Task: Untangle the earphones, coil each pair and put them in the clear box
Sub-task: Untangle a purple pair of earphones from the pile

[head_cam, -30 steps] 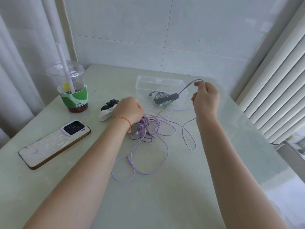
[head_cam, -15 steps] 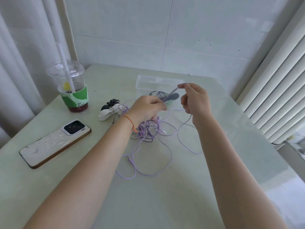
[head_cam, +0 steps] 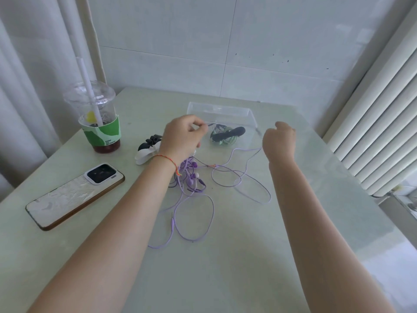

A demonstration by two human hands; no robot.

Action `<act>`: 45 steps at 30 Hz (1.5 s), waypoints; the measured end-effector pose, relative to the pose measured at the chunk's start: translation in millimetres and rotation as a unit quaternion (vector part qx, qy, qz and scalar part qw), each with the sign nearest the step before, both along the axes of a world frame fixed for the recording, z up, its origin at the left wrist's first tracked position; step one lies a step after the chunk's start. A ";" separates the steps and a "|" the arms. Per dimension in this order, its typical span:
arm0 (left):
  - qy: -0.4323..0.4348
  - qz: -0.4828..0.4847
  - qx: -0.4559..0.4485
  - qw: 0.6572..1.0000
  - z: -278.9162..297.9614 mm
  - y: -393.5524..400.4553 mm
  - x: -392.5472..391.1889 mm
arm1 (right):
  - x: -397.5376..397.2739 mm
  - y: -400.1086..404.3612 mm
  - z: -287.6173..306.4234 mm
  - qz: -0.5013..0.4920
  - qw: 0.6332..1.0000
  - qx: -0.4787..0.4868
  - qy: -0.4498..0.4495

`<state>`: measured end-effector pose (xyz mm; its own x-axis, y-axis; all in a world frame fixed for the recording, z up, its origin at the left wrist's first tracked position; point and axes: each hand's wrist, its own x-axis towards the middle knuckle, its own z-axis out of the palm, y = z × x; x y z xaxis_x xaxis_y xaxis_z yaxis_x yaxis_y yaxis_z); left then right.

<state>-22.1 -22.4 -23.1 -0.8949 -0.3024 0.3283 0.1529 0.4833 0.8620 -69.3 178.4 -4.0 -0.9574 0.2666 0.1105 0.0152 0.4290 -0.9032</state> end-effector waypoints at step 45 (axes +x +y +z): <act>-0.072 -0.207 0.037 0.975 2.4 24.9 8.7 | 30.7 -13.3 20.8 0.338 0.939 0.059 0.009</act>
